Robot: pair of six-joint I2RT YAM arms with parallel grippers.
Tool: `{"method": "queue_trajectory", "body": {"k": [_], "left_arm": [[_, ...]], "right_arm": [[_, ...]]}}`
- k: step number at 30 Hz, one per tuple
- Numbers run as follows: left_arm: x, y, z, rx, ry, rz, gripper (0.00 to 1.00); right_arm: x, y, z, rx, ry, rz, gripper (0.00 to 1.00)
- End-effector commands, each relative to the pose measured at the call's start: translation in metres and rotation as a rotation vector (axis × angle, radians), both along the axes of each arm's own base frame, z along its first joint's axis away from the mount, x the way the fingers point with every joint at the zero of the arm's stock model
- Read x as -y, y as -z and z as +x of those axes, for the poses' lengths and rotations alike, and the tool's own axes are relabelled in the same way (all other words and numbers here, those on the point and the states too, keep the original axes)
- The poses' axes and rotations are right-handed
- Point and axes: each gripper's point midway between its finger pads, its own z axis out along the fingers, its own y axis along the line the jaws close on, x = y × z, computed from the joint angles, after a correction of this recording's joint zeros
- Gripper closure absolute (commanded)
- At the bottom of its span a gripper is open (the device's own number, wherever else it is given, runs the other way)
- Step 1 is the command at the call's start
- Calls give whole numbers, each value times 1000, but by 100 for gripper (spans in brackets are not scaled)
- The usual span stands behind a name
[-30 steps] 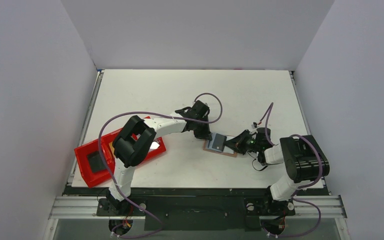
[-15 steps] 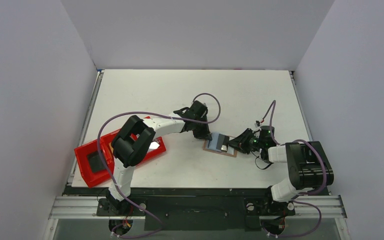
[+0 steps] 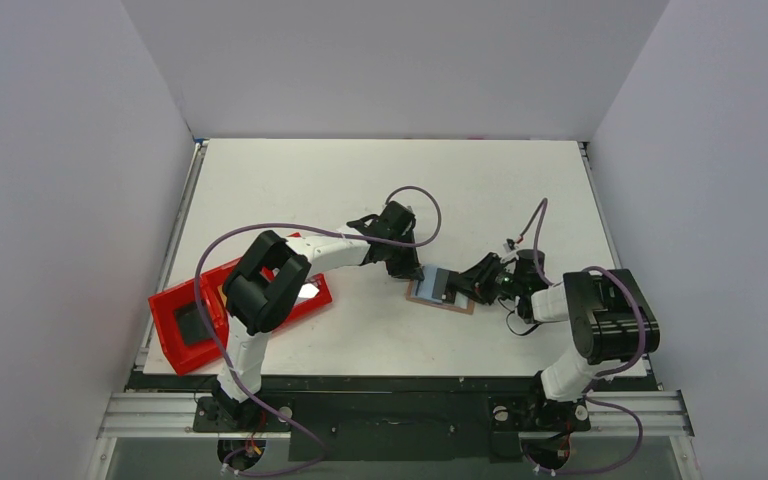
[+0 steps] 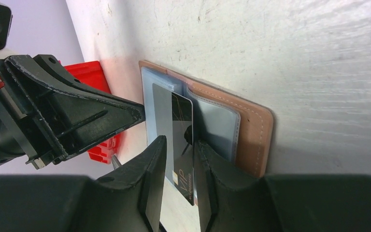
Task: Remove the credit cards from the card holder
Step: Remove the credit card from the card holder.
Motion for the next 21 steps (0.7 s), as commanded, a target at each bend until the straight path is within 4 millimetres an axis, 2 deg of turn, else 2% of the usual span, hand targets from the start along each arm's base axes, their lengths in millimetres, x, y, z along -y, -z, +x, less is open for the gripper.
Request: {"method": "queue_trajectory", "body": {"k": [1,3,8,11,18,21], "left_arm": [[-61,78,-38,-146,0,289,100],[-61,78,-38,-147,0,289,100],[-63,79,-39,-150,-4,294,100],[-64,80,-40,-156,-8,294,100],[-68,83,-41,-164,-22,293,100],[-68,82,-40,-163,-25,291,100]], "right_arm": [[-1,14,1,-15,19,-28,75],[0,14,2,-16,26,-20,77],[8,15,-1,-19,44,-46,94],[18,19,-5,-42,62,-89,100],[45,14,-8,-34,102,-218,100],[50,9,-10,-33,96,-251,100]]}}
